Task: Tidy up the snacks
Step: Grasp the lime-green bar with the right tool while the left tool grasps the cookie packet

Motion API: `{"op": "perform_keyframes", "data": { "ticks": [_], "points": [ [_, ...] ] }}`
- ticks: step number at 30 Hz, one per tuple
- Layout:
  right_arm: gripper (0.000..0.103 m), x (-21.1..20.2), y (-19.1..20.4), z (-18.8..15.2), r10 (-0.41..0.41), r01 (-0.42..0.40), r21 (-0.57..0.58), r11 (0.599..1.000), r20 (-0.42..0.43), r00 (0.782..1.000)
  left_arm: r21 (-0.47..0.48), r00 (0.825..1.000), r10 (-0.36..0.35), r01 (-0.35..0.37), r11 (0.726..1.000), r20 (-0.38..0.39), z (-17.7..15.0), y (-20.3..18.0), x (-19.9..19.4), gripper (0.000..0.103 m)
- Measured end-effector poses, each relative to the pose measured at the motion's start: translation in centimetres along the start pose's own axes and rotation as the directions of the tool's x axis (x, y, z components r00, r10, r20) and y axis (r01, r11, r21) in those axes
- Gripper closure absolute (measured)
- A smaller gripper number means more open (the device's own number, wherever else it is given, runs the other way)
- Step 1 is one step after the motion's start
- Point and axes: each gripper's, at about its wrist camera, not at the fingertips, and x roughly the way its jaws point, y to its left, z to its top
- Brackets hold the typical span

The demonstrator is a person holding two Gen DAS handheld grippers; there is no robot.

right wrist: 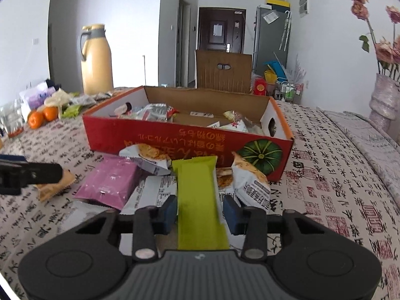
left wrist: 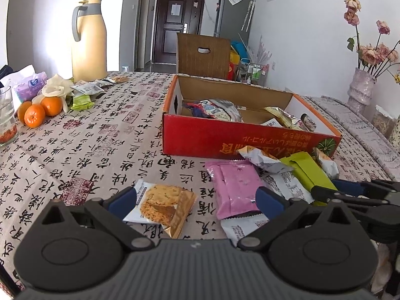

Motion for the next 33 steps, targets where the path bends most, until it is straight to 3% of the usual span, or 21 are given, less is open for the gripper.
{"op": "perform_keyframes", "data": {
  "ticks": [15,25,33],
  "points": [
    [0.068,1.6,1.3,-0.6,-0.045,0.042,-0.085,0.996,-0.028,0.999,-0.003,1.0,0.004,-0.004,1.0,-0.011,-0.1,0.2,0.4,0.0],
    [0.069,-1.1,0.2,-0.4,-0.046,0.045,0.017,0.999,0.052,0.998,0.0,1.0,0.026,-0.026,1.0,0.001,0.4,0.9,0.3,0.0],
    [0.069,-3.9,-0.8,0.0,-0.058,0.05,0.067,0.996,0.12,0.991,0.047,0.996,0.075,-0.073,0.996,-0.043,0.6,2.1,1.3,0.0]
  ]
}}
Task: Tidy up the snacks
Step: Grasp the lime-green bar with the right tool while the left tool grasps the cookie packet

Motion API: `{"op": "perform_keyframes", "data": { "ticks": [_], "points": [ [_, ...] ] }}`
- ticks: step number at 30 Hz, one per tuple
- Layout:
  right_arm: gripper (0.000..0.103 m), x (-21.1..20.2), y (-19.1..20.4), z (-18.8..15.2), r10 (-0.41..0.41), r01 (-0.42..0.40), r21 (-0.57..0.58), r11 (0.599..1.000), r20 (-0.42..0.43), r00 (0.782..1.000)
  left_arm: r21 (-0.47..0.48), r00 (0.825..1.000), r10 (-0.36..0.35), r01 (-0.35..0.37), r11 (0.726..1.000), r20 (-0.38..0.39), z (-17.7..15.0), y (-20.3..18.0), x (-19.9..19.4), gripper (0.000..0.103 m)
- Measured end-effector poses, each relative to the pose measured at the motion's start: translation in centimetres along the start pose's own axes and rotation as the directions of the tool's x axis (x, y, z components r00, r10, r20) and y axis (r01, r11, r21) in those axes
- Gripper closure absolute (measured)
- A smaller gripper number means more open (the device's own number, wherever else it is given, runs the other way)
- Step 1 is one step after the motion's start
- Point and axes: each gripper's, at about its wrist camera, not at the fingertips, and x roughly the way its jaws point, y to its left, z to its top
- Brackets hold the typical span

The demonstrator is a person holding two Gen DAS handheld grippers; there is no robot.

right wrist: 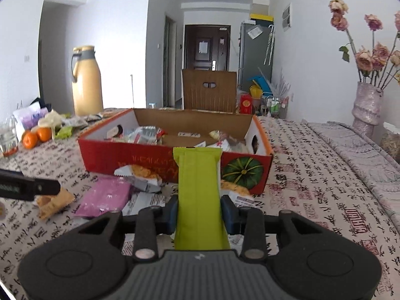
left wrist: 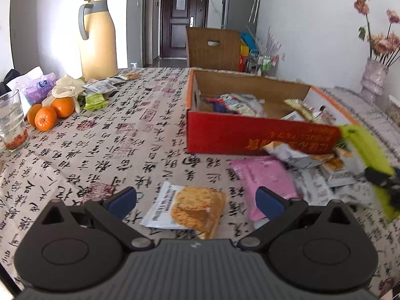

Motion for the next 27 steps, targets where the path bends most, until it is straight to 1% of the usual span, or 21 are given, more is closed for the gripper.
{"op": "perform_keyframes", "data": {
  "ticks": [3,8,12,14,19,21,23,27],
  "points": [
    [0.069,-0.5,-0.6,0.0,-0.012,0.012,0.014,1.0,0.01,1.0,0.021,0.999,0.022,-0.021,1.0,-0.026,0.0,0.3,0.7,0.0],
    [0.069,-1.0,-1.5,-0.2,-0.036,0.035,0.037,0.999,0.016,0.999,0.045,0.998,0.005,-0.002,0.999,-0.068,0.0,0.7,1.9,0.0],
    [0.069,-1.1,-2.1,-0.3,-0.054,0.053,0.054,0.997,0.018,0.998,0.029,0.994,-0.014,0.017,0.999,-0.108,0.1,0.9,3.3,0.0],
    [0.069,-1.0,-2.3,-0.4,-0.06,0.059,0.058,0.997,0.014,0.998,0.019,0.992,-0.012,0.015,1.0,-0.122,0.1,1.0,3.9,0.0],
    [0.069,-0.7,-2.4,-0.7,-0.062,0.062,0.065,0.996,0.005,0.998,0.004,0.99,-0.011,0.012,1.0,-0.139,0.0,1.1,4.6,0.0],
    [0.069,-0.6,-2.4,-0.7,-0.059,0.059,0.065,0.996,0.003,0.998,0.004,0.99,-0.016,0.016,1.0,-0.142,-0.1,1.1,4.7,0.005],
    [0.069,-0.5,-2.4,-0.8,-0.057,0.057,0.066,0.996,0.001,0.998,0.007,0.99,-0.009,0.01,1.0,-0.139,-0.1,1.0,4.7,0.006],
    [0.068,-0.4,-2.4,-0.9,-0.054,0.054,0.068,0.996,-0.003,0.999,0.01,0.991,-0.001,0.002,1.0,-0.133,-0.2,1.0,4.6,0.012]
  ]
}}
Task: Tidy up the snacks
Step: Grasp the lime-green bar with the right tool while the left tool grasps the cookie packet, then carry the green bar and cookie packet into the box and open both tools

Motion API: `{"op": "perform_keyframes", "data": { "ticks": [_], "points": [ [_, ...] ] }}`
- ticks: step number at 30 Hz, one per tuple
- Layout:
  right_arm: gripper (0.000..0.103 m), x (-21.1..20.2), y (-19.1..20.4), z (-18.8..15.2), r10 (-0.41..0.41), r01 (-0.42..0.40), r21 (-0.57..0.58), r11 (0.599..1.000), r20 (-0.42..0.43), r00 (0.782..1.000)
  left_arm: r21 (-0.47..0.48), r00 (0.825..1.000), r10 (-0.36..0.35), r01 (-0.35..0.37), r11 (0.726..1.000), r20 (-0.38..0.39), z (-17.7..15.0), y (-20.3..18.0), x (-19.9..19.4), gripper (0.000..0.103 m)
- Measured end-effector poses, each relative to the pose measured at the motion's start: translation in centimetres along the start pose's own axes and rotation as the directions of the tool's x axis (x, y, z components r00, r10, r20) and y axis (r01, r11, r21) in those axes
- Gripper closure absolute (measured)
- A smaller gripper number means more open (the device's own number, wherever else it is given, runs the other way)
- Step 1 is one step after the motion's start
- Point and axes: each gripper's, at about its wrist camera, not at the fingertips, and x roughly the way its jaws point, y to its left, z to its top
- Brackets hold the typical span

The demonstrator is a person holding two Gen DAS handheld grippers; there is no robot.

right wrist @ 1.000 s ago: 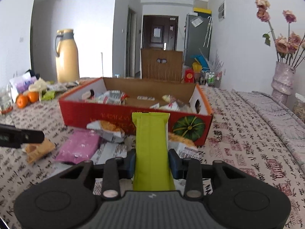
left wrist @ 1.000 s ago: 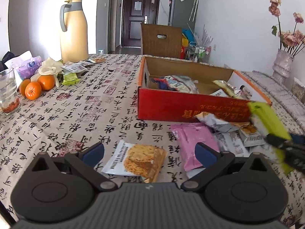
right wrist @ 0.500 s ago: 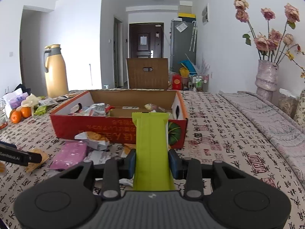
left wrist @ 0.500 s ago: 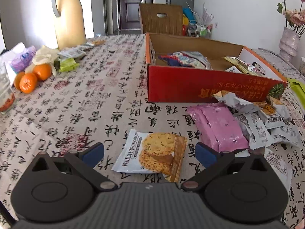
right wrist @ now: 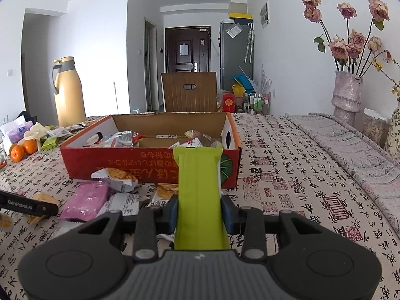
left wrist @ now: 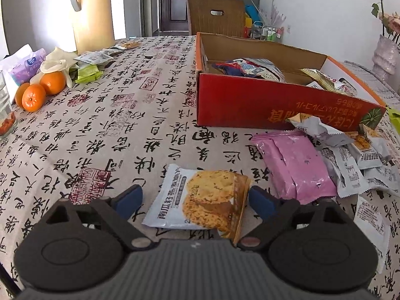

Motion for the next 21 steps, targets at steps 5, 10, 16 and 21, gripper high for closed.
{"op": "perform_keyframes", "data": {
  "ticks": [5,10,16,21],
  "points": [
    [0.068,0.0,0.0,-0.1,0.001,-0.001,0.004,1.0,-0.003,1.0,0.011,1.0,0.001,-0.001,1.0,0.012,0.0,-0.2,-0.3,0.026],
    [0.068,0.1,-0.1,-0.2,0.002,-0.002,0.005,1.0,-0.005,1.0,0.022,1.0,0.014,-0.014,1.0,0.025,-0.2,-0.3,-0.6,0.037],
    [0.068,0.1,-0.1,-0.3,0.003,-0.003,0.006,1.0,-0.006,1.0,0.023,0.999,0.022,-0.023,0.999,0.035,-0.4,-0.3,-0.9,0.041],
    [0.068,0.1,-0.1,-0.3,0.004,-0.004,0.006,1.0,-0.005,1.0,0.02,0.999,0.019,-0.02,1.0,0.049,-0.3,-0.3,-1.5,0.043]
  ]
}}
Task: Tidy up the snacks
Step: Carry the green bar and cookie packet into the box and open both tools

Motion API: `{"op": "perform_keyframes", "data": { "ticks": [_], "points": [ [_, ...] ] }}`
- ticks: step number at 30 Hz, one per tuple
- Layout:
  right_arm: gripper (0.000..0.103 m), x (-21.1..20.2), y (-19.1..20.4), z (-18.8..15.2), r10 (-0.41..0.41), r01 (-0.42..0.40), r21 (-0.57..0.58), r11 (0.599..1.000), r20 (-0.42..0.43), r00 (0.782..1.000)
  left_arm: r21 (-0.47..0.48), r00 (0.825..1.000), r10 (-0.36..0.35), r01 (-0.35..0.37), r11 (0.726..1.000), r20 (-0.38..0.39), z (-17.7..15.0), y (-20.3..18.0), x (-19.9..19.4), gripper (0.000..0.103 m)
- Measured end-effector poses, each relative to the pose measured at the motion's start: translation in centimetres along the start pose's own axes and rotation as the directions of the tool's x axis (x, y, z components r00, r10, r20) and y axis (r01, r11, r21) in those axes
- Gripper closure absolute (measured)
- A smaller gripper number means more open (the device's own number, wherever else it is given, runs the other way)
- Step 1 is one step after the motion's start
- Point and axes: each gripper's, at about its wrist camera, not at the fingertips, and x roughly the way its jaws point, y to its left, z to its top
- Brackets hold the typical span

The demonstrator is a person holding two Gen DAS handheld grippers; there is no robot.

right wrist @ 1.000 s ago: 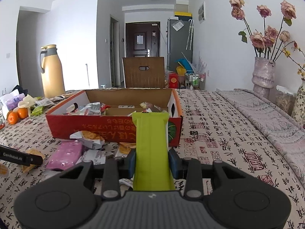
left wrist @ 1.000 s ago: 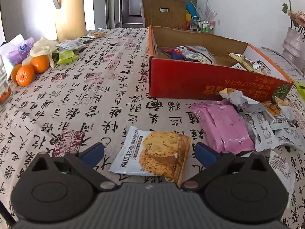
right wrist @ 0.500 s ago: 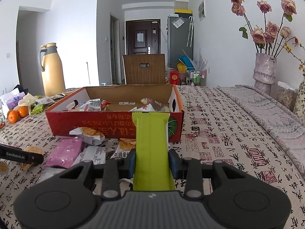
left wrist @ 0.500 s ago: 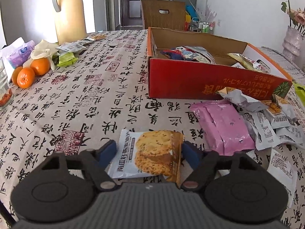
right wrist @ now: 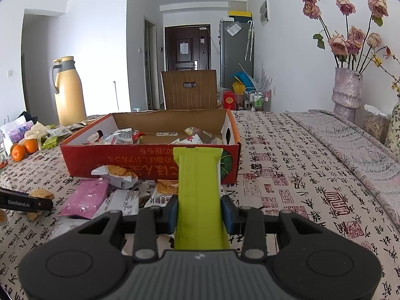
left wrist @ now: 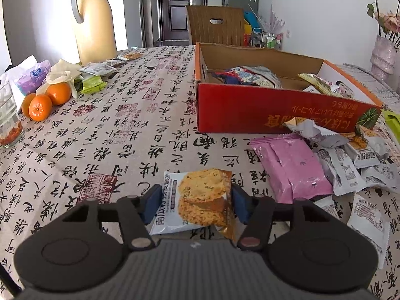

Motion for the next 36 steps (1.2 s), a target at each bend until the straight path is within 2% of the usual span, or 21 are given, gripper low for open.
{"op": "perform_keyframes", "data": {
  "ticks": [13,26,36],
  "points": [
    [0.068,-0.3,0.2,0.6,0.011,-0.011,0.002,1.0,0.017,1.0,0.005,0.996,-0.023,0.023,1.0,0.084,1.7,-0.8,-2.3,0.043],
    [0.068,0.3,0.3,2.8,0.028,-0.029,0.009,1.0,0.072,0.997,0.023,0.978,-0.081,0.078,0.997,0.191,5.8,-2.8,-4.4,0.043],
    [0.068,2.4,0.2,5.9,0.042,-0.044,0.007,0.999,0.119,0.992,0.051,0.964,-0.109,0.1,0.994,0.244,9.2,-5.3,-3.8,0.043]
  ]
}}
